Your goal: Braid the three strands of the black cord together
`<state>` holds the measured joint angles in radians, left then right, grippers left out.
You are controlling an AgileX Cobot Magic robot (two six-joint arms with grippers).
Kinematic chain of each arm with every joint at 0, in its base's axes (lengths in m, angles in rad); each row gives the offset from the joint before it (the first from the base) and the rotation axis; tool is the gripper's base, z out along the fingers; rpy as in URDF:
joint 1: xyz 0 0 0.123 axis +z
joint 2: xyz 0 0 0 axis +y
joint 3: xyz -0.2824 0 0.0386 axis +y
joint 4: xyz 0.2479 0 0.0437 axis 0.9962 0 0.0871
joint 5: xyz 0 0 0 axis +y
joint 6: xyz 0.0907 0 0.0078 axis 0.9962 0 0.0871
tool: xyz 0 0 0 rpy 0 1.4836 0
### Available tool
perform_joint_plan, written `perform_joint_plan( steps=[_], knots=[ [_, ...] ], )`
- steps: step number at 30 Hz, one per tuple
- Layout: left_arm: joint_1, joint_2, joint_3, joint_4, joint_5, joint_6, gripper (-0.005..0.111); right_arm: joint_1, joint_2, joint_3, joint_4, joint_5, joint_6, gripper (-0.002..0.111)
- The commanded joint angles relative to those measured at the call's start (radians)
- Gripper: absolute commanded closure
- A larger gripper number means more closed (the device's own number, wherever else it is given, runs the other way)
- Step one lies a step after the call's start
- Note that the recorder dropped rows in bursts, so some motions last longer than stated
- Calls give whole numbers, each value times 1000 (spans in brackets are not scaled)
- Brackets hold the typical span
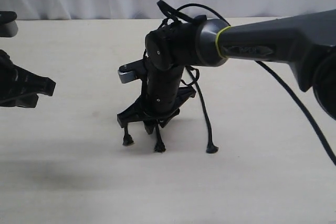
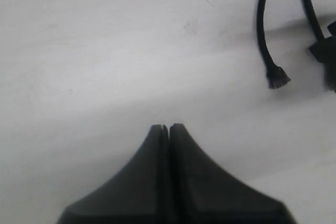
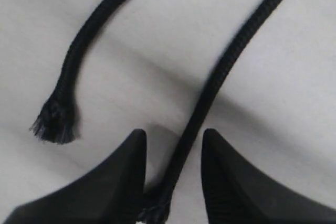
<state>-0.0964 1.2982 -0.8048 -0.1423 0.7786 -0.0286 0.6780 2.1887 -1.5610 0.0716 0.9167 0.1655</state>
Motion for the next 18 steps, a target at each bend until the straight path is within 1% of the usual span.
perform_joint_plan(
  steps=[1,2,4,5,6,13,18],
  knots=[
    [-10,-1,-5,-9,-3,-6,107,0,12,4,-23,-7,0,75],
    [-10,-1,-5,-9,-3,-6,107,0,16,4,-25,-7,0,76],
    [-10,-1,-5,-9,-1,-6,107,0,18,4,-37,-5,-2,86],
    [-10,-1,-5,-9,-1,-6,107,0,18,4,-45,-5,-9,92],
    [-10,-1,-5,-9,-1,-6,107,0,18,4,-55,-5,-16,103],
    [-10,-1,-5,-9,1,-2,107,-12,-58,-14,-97,35,-55,104],
    [-10,-1,-5,-9,7,-2,107,-70,-116,-20,-166,80,-83,104]
  ],
)
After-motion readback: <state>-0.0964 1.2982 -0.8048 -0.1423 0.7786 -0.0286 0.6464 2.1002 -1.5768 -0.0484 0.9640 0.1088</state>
